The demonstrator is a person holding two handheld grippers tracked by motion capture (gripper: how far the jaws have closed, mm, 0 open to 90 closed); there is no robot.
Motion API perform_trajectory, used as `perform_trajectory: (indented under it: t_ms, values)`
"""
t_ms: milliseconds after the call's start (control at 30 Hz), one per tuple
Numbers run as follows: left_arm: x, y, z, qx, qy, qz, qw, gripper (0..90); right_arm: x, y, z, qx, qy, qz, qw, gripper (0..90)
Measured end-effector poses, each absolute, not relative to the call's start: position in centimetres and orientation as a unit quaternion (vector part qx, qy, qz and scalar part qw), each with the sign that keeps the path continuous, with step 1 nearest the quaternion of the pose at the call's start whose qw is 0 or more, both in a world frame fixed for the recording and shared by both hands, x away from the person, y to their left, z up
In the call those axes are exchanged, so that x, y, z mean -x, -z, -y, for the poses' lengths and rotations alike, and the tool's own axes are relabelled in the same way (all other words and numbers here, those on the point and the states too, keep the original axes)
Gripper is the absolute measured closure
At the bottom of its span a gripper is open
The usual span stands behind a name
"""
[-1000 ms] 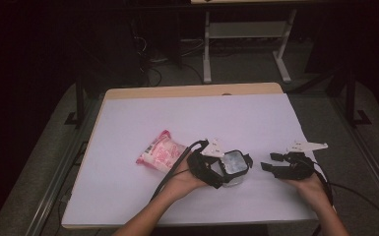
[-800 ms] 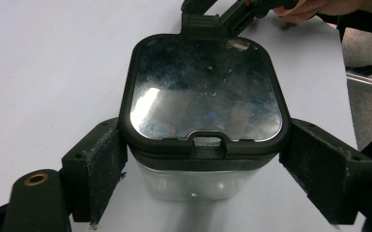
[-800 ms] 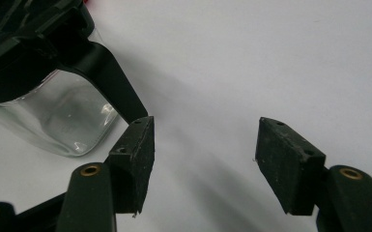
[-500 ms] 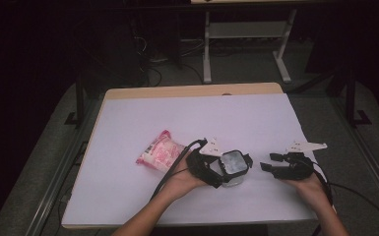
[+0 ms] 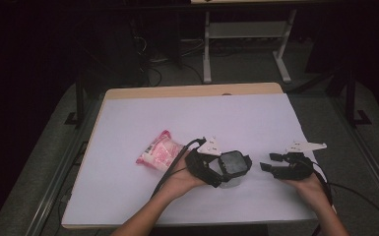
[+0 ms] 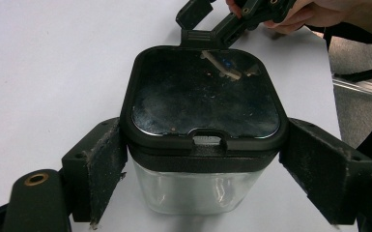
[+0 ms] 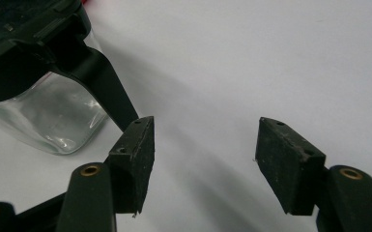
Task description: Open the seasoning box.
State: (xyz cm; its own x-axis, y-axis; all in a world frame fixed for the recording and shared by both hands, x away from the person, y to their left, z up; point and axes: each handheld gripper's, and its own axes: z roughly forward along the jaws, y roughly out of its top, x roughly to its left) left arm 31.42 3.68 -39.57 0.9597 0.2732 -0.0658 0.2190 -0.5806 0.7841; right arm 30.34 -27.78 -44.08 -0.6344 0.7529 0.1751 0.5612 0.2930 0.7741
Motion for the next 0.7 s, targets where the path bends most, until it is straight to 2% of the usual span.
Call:
perform_trajectory:
  t_ms: [700]
  values:
    - [-31.02, 40.04, -4.49, -0.897, -0.036, -0.128, 0.421, 17.1, -30.38, 44.17, 27.58, -0.407, -0.429, -0.799, 0.112, 38.2]
